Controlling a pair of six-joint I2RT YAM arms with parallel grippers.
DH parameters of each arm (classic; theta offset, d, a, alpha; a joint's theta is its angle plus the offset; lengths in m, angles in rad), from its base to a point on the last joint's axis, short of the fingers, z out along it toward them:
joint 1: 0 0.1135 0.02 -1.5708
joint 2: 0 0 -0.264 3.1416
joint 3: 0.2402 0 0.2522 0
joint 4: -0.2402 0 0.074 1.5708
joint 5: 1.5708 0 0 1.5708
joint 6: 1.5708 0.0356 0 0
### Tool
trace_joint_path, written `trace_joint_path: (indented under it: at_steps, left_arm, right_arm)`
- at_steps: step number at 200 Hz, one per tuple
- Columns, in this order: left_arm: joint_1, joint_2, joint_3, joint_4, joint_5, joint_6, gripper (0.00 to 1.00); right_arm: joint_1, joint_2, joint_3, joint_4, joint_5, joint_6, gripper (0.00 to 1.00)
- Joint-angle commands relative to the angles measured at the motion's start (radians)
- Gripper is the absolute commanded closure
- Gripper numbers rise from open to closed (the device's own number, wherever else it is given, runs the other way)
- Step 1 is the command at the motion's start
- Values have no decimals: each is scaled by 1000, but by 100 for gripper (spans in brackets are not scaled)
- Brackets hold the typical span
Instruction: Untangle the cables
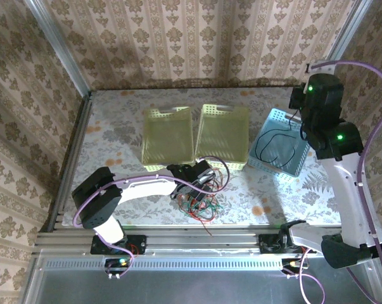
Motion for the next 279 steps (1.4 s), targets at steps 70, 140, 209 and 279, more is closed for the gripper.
trace_joint_path:
  at_steps: [70,140,209,279]
  left_arm:
    - [-6,20,40,-7,-12,26,0]
    - [-6,2,38,-21,-13,25,0]
    - [-6,-40,26,-15,-34,24,0]
    - [-5,-157,-35,76,-78,22,0]
  right_arm:
    - [184,26,-258,2,612,232,100]
    - [171,209,-354,-72,492,403,100]
    - [91,352,-449,-22,272,466,96]
    - [133,227,-533,48,155,453,32]
